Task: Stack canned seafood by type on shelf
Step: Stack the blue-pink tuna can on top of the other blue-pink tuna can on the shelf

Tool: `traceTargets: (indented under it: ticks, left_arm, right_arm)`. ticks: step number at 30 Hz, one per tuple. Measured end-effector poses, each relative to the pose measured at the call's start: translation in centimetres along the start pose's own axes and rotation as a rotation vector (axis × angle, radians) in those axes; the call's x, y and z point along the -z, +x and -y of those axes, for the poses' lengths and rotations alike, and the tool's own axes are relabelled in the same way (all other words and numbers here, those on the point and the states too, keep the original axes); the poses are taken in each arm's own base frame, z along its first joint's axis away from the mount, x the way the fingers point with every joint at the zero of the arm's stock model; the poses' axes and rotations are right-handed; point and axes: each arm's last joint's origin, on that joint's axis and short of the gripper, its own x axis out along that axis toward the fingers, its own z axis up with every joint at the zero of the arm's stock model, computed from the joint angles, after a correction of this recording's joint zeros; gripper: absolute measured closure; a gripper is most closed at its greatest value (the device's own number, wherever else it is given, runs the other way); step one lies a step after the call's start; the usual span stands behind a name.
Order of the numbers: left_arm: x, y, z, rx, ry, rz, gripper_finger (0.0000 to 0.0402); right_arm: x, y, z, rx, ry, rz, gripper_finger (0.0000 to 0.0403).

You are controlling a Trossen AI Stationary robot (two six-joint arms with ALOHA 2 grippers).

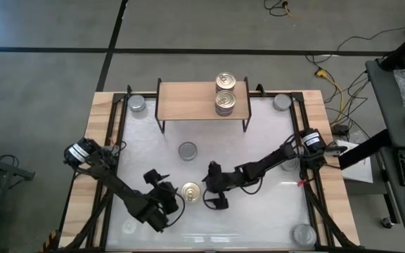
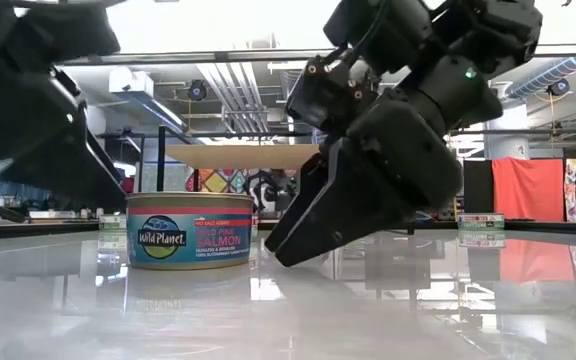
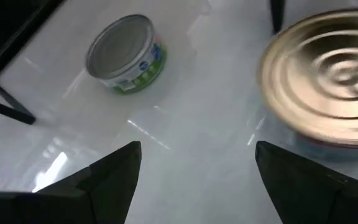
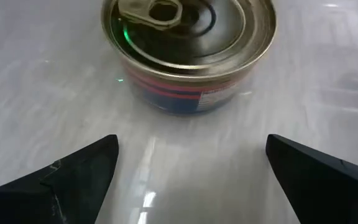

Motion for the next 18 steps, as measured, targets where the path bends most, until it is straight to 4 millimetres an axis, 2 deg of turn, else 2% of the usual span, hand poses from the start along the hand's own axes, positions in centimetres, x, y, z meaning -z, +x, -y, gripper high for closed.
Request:
traceTargets:
  ticks: [5,9,14,18]
  left_arm:
    - [0.5,0.3,-0.1,0.004,0.001,0.003,0.0102]
    - [1.3,0.6,0.5,0.073,0.002,0.018,0.0102]
    - [2.4,1.1,1.6,0.251,0.010,-0.008,0.0102]
    - [2.8,1.5,1.6,0.281,-0.014,0.007,0.0102]
  right_arm:
    - [-0.2,0.1,0.7,-0.106,0.047,0.006,0.0003]
    - [0.0,0.5,1.6,-0.103,0.039,0.014,0.0003]
    - [0.0,1.0,1.7,-0.088,-0.040,0.068,0.0003]
    - [0.3,1.8,1.7,-0.079,-0.074,0.117,0.0003]
